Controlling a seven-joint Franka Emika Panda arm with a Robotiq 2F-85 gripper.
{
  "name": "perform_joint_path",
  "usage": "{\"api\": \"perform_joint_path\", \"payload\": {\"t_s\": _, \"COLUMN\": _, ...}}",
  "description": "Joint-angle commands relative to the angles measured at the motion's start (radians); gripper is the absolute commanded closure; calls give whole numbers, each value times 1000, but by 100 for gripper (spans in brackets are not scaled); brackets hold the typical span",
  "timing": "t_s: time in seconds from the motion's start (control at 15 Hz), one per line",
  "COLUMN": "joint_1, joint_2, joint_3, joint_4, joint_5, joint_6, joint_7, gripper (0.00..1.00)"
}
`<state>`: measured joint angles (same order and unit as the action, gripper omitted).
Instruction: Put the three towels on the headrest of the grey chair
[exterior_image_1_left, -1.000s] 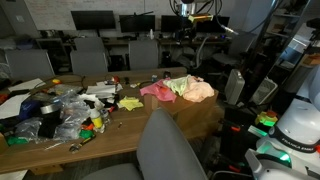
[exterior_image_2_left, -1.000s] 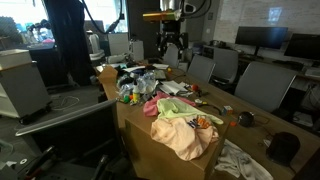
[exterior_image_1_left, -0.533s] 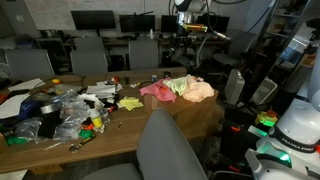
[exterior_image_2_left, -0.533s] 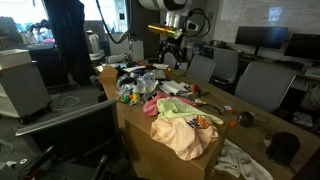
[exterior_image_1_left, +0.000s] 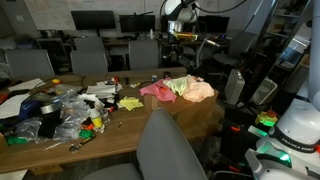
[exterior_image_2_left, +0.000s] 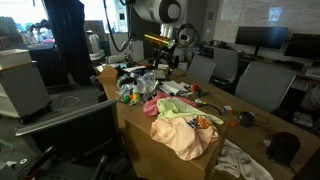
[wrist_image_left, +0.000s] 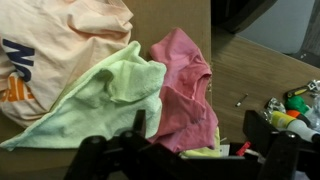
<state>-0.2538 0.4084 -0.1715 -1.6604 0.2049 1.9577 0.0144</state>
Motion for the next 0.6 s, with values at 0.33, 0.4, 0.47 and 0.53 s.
{"api": "perform_joint_path", "payload": {"t_s": 0.33, "joint_1": 3, "joint_2": 183, "joint_3": 10, "joint_4": 99, "joint_5": -10, "joint_6": -48, "joint_7": 75, "gripper": 0}}
{"api": "perform_joint_path", "payload": {"t_s": 0.4, "joint_1": 2, "joint_2": 197, "joint_3": 6, "joint_4": 101, "joint_5": -11, "joint_6": -51, "joint_7": 89, "gripper": 0}}
{"api": "perform_joint_path", "payload": {"t_s": 0.47, "joint_1": -3, "joint_2": 211, "joint_3": 3, "joint_4": 104, "joint_5": -9, "joint_6": -55, "joint_7": 98, "gripper": 0}}
{"api": "perform_joint_path", "payload": {"t_s": 0.53, "joint_1": -6, "joint_2": 223, "joint_3": -1, "joint_4": 107, "joint_5": -10, "joint_6": -55, "joint_7": 107, "gripper": 0}}
